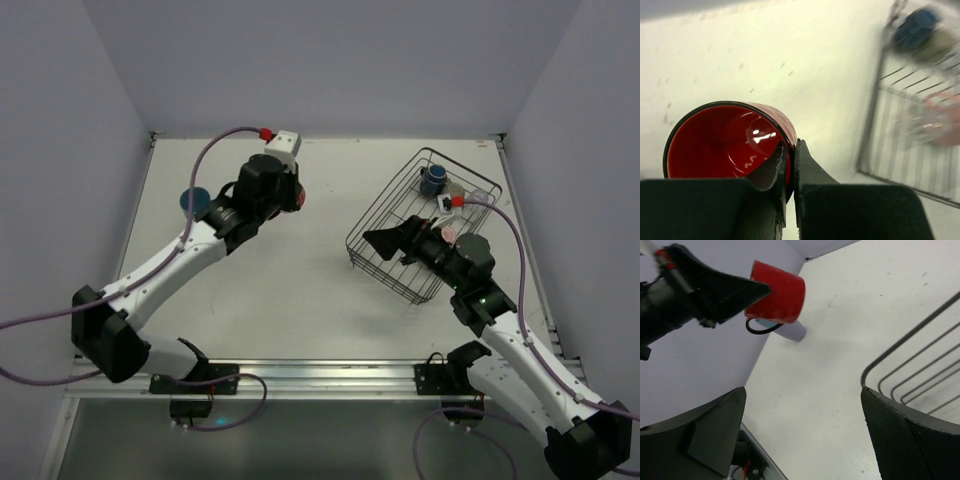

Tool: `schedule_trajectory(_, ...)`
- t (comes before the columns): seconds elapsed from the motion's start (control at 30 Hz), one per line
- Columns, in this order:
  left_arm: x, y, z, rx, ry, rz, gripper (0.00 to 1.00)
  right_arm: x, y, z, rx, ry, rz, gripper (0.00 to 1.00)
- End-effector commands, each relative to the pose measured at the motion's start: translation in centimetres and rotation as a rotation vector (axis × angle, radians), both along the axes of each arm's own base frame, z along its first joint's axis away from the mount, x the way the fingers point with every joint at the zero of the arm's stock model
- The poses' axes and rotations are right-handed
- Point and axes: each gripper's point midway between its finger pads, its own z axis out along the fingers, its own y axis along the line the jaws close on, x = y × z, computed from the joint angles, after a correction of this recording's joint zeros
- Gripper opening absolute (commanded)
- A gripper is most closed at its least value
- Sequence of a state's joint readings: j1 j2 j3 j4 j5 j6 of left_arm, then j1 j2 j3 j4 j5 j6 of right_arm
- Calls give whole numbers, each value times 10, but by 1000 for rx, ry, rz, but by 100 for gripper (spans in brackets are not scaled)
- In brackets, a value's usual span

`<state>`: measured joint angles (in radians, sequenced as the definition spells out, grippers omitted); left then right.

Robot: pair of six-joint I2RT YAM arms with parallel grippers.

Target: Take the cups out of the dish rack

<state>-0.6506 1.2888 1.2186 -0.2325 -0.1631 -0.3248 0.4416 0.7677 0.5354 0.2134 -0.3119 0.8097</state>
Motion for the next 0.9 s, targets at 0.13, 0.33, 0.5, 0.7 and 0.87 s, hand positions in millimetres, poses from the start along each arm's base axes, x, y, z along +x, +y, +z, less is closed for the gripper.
schedule_trajectory(0.13, 53, 45, -78, 401, 184, 213, 0, 1, -39, -18, -213, -19, -160, 99)
schedule_trajectory(0.33, 92, 66, -129, 373, 283, 261, 0, -7, -44, -37, -238, 4, -157, 99)
schedule_trajectory(0.5, 113, 80, -160, 365, 318, 294, 0, -13, -45, -46, -228, 10, -151, 99)
schedule_trajectory(0.7, 114, 87, -183, 376, 345, 327, 0, -14, -50, -50, -256, 20, -168, 99)
schedule_trajectory(0.87, 113, 90, -189, 364, 350, 345, 20, -10, -63, -59, -329, 61, -226, 99)
